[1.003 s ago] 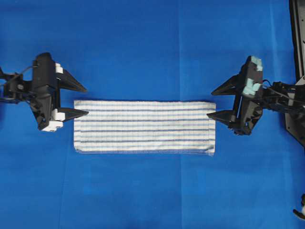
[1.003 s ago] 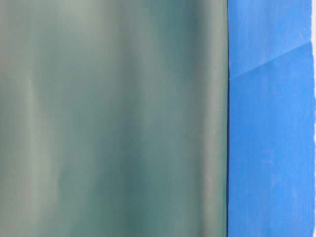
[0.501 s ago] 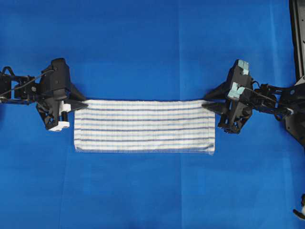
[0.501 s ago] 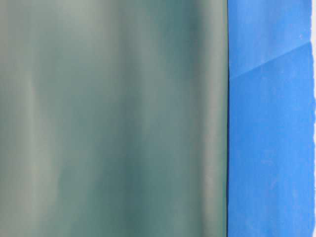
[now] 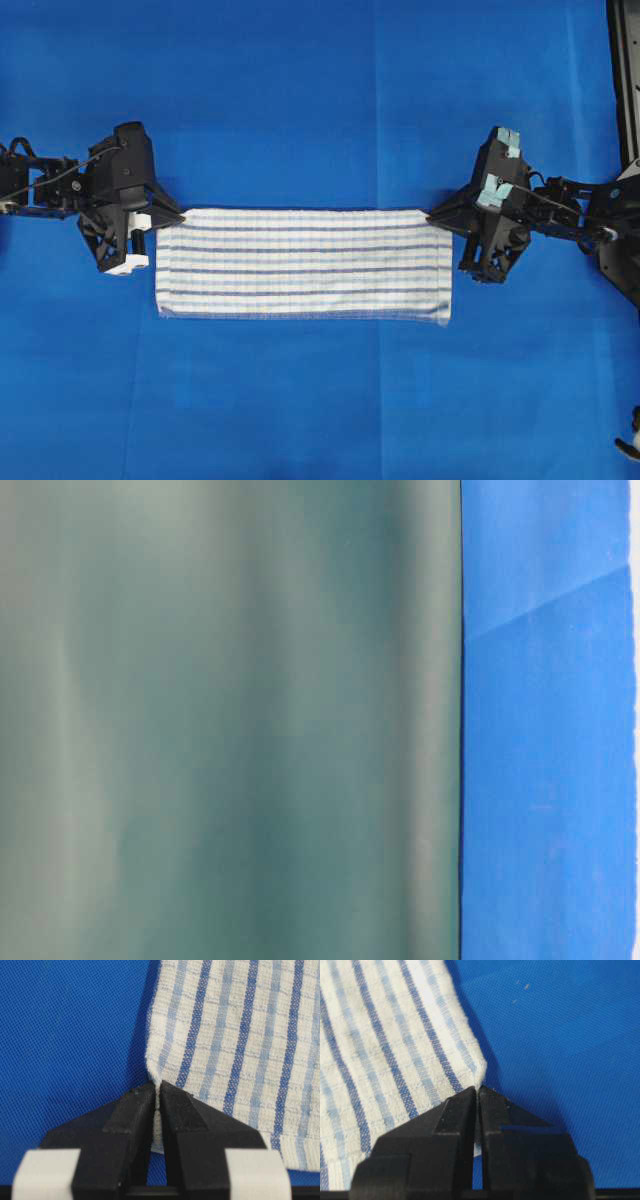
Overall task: Fold the blue towel.
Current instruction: 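Grasp the folded strip's left and right ends with both grippers, then lift the strip and rotate it to lie vertically, right gripper moving up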
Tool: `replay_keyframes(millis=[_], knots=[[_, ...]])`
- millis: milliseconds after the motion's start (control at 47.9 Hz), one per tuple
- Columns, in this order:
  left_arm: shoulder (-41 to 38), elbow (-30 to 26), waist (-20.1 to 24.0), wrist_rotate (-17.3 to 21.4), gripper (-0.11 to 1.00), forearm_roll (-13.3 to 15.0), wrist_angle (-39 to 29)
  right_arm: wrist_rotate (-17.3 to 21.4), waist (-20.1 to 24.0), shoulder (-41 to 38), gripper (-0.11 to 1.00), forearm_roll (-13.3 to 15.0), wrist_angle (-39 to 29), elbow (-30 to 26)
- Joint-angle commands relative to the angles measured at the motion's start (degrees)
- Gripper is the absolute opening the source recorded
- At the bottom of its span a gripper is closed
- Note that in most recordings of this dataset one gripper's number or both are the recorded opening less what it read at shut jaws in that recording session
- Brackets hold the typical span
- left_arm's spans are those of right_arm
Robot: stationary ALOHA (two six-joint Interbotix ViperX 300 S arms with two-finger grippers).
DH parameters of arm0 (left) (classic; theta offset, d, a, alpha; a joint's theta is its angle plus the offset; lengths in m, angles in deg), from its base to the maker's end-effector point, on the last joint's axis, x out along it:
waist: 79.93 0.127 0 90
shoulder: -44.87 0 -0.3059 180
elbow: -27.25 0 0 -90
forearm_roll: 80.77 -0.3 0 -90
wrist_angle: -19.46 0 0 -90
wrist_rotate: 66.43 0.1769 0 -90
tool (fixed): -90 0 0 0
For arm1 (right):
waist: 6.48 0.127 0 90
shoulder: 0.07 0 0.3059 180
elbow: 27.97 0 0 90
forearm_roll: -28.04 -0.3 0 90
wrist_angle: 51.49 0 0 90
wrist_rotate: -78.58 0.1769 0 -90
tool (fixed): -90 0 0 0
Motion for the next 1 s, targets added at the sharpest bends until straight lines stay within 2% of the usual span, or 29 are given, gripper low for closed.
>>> replay_keyframes(millis=[0, 272, 480, 606, 731, 982], knots=[[2.99, -1.23, -0.44, 0.26, 0.02, 0.0, -1.93, -0.09, 0.09, 3.52, 0.01, 0.09, -1.58, -0.62], [14.5, -4.39, -2.64, 0.26, 0.02, 0.0, -12.3, -1.23, -0.26, 16.26, 0.01, 0.09, -9.84, -0.79], [20.74, -5.19, -6.24, -0.97, 0.02, 0.09, -15.73, -2.9, -0.35, 24.08, 0.01, 0.09, -16.7, -2.29], [21.53, -5.27, -7.38, -2.64, 0.02, 0.09, -15.56, -3.87, -0.53, 24.35, 0.01, 0.44, -19.34, -3.52], [20.57, -6.15, -7.38, -5.54, 0.02, 0.09, -14.68, -5.36, -1.93, 23.03, 0.01, 2.11, -19.69, -5.63], [16.08, -10.11, -9.58, -7.91, 0.02, 0.09, -10.46, -7.38, -10.63, 18.72, 0.01, 4.66, -21.09, -10.9]])
